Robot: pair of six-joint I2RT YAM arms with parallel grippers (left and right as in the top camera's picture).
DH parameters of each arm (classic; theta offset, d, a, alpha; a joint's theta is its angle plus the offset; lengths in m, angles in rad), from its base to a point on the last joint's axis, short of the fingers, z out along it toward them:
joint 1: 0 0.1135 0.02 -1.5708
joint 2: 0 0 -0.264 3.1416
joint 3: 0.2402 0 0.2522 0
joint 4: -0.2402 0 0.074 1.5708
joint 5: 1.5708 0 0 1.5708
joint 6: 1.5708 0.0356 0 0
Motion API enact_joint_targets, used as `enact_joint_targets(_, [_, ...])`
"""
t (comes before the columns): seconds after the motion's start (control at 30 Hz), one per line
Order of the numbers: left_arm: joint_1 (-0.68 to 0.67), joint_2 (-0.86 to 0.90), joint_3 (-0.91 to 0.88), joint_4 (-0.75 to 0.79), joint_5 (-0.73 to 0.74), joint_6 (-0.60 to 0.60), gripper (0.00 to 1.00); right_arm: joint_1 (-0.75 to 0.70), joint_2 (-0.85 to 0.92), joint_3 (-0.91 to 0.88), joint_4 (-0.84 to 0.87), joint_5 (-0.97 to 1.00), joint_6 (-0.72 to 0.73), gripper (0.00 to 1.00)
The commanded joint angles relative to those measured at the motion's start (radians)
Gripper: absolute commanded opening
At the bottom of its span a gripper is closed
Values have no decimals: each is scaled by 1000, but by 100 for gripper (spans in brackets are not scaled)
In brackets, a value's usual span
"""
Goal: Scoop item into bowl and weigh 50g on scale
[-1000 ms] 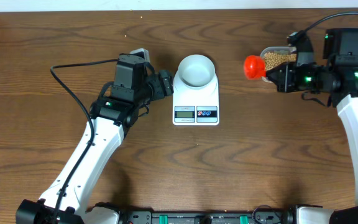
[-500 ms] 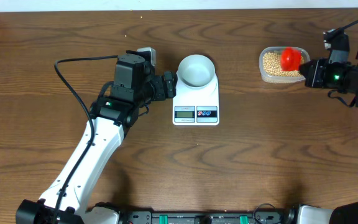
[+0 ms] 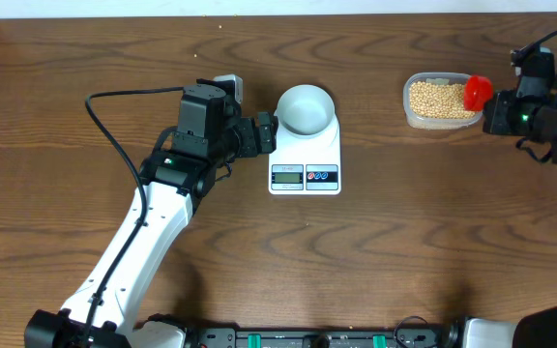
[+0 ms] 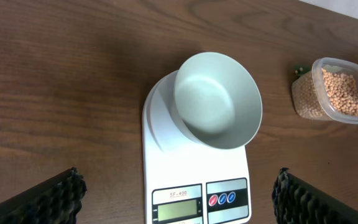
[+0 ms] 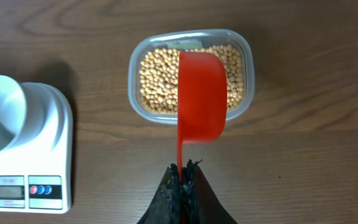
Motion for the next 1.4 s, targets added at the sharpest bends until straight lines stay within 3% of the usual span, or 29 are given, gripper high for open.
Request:
enact_joint_targets(0.0, [3,7,10,-2,11,5,98,-5,37,12,2,18,-20,1])
enact_joint_targets(0.53, [-9,23,10,48,12,1,98,-5,51,12,37,-84,-27,1])
enact_joint_targets(1.37, [-291,236,10,31,5,-43,94,-5,51,12,25,-88,-22,1])
